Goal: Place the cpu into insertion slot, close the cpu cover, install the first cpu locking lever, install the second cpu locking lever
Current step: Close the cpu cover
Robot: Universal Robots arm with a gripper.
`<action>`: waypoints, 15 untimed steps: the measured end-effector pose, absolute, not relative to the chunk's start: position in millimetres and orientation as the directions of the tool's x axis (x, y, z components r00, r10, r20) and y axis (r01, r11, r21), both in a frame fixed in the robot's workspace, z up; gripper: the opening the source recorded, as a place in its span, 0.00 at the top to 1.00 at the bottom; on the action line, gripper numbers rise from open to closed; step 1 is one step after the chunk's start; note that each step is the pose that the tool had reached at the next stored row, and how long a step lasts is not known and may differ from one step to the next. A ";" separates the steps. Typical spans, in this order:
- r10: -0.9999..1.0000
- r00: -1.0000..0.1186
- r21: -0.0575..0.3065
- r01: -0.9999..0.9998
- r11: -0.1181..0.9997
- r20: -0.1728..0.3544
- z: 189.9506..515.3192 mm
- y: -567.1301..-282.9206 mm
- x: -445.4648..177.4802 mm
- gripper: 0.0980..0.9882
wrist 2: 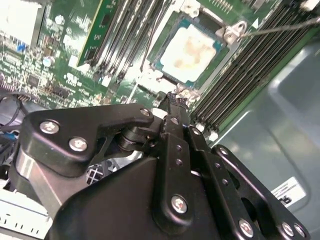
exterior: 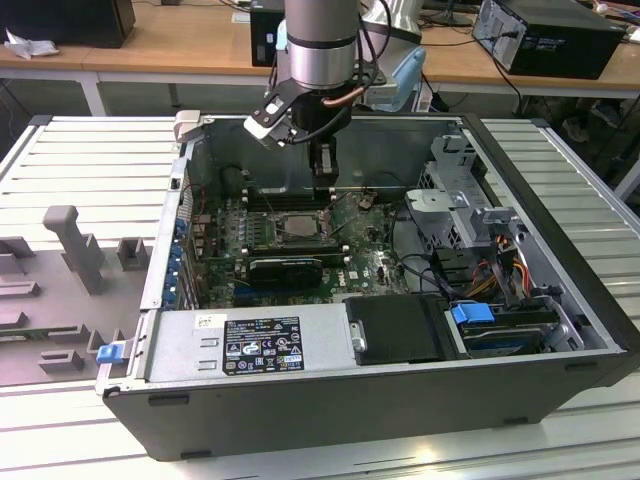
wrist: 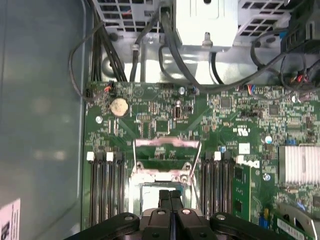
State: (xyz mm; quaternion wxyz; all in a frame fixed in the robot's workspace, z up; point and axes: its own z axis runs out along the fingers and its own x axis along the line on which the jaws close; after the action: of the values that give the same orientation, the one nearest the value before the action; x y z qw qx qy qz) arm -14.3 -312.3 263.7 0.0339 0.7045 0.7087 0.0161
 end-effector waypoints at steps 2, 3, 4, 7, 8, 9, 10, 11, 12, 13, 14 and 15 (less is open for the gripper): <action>1.000 -0.005 0.070 0.998 0.007 -0.025 263.7 -312.3 -10.5 0.99; 1.000 -0.005 0.070 0.998 0.007 -0.025 263.7 -312.3 -7.7 0.99; 1.000 -0.005 0.070 0.998 0.007 -0.025 263.6 -312.3 -3.8 0.99; 1.000 -0.005 0.070 0.998 0.007 -0.025 263.5 -312.3 3.1 0.99; 1.000 -0.005 0.070 0.998 0.007 -0.025 263.4 -312.3 4.9 0.99; 1.000 -0.005 0.070 0.998 0.007 -0.025 263.2 -312.3 7.5 0.99; 1.000 -0.005 0.069 0.998 0.007 -0.025 262.9 -312.3 12.4 0.99; 1.000 -0.005 0.067 0.998 0.006 -0.025 262.5 -312.3 20.4 0.99; 1.000 -0.005 0.065 0.998 0.007 -0.025 261.9 -312.4 29.6 0.99; 1.000 -0.005 0.063 0.998 0.007 -0.025 261.6 -312.3 38.0 0.99; 1.000 -0.006 0.062 0.998 0.007 -0.025 261.5 -312.3 42.9 0.99; 1.000 -0.007 0.061 0.998 0.008 -0.025 261.4 -312.4 47.3 0.99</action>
State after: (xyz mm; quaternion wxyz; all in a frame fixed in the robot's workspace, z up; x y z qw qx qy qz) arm 47.3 -312.4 261.4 0.0305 0.7041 0.7093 0.0127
